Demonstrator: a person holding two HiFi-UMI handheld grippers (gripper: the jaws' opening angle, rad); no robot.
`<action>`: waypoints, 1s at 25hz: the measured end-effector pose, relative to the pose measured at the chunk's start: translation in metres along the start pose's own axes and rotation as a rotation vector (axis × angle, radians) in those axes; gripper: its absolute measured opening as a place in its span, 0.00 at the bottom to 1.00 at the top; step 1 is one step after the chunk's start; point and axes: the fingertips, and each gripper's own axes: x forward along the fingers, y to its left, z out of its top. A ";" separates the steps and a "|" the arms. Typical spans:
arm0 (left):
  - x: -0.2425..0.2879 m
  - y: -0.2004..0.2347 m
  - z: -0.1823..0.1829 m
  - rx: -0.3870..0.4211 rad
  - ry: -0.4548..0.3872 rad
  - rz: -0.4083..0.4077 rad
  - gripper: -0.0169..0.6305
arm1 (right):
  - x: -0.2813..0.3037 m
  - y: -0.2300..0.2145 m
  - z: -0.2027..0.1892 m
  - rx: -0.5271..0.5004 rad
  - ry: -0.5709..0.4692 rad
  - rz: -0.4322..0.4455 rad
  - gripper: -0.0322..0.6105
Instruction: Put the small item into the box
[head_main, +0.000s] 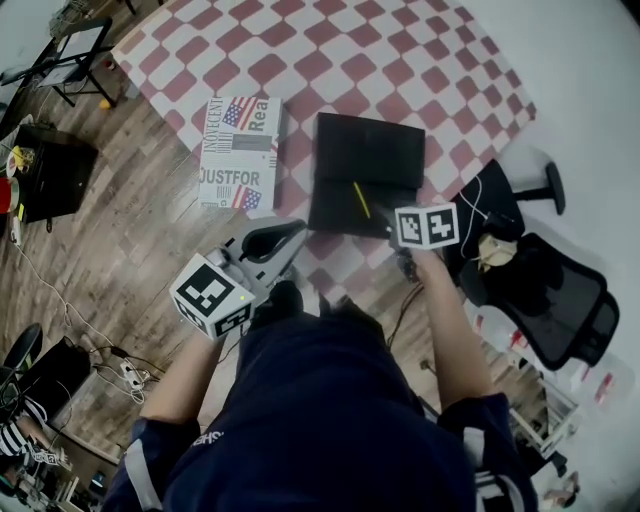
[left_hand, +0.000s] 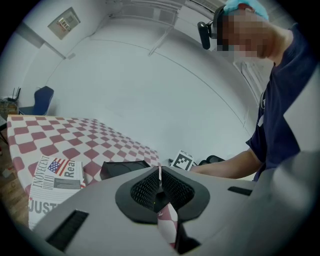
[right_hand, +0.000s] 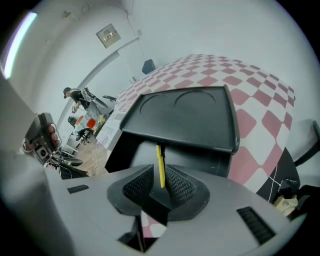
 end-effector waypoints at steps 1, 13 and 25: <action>0.002 -0.003 0.003 0.011 0.001 -0.005 0.09 | -0.010 0.003 0.002 -0.003 -0.028 0.009 0.18; 0.023 -0.046 0.028 0.114 0.013 -0.024 0.09 | -0.136 0.049 0.020 -0.024 -0.430 0.225 0.10; 0.032 -0.079 0.035 0.195 0.032 -0.022 0.09 | -0.231 0.087 0.032 -0.093 -0.730 0.374 0.08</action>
